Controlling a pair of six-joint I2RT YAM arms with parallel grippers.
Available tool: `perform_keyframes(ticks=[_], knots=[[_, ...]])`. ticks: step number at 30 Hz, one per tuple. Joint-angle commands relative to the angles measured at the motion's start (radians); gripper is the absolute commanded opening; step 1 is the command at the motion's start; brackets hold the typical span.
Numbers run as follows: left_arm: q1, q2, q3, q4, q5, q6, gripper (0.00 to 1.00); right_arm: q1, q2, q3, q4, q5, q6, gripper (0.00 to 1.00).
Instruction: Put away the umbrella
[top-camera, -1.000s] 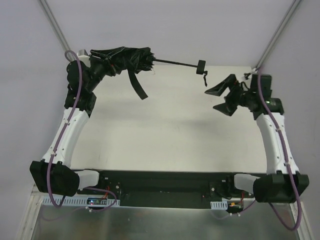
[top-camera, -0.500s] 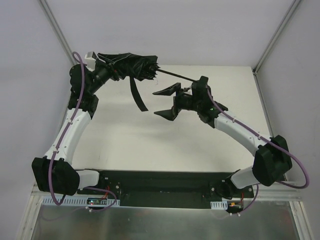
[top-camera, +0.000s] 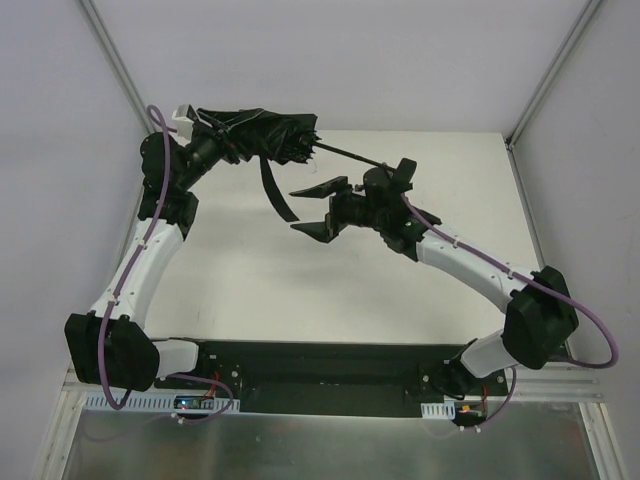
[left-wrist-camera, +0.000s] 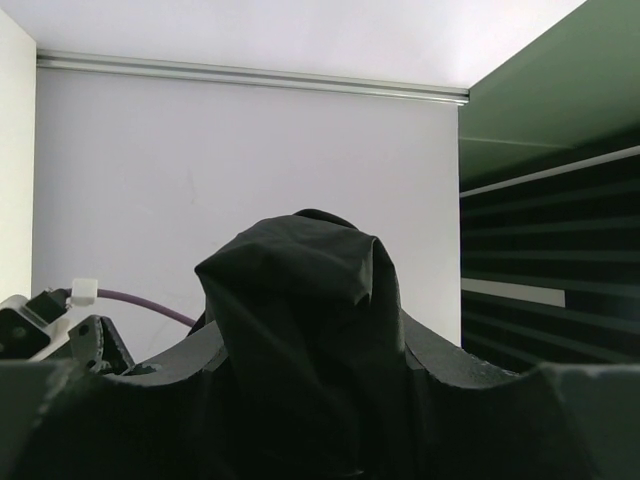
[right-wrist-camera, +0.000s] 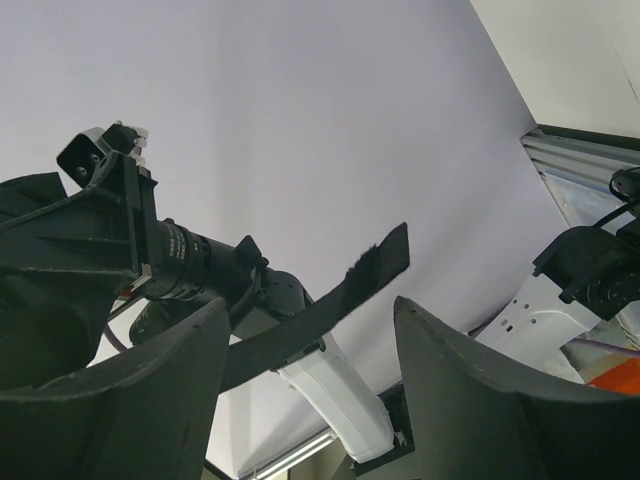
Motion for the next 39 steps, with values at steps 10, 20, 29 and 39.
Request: perform_keyframes(ticks=[10,20,29,39], knots=[[0.003,-0.031,-0.004,0.156,0.017,-0.067,0.0,0.045,0.072,0.06,0.046,0.04,0.218,0.45],[-0.003,-0.153,0.005,-0.424,0.157,0.07,0.0,-0.076,0.159,0.058,0.415,0.042,-0.188,0.0],[-0.037,-0.271,-0.125,-0.92,0.17,0.281,0.0,-0.2,0.223,0.097,0.724,-0.234,-0.44,0.0],[-0.056,-0.205,-0.263,-1.131,0.014,0.384,0.0,-0.161,0.246,0.063,1.025,-0.351,-0.409,0.0]])
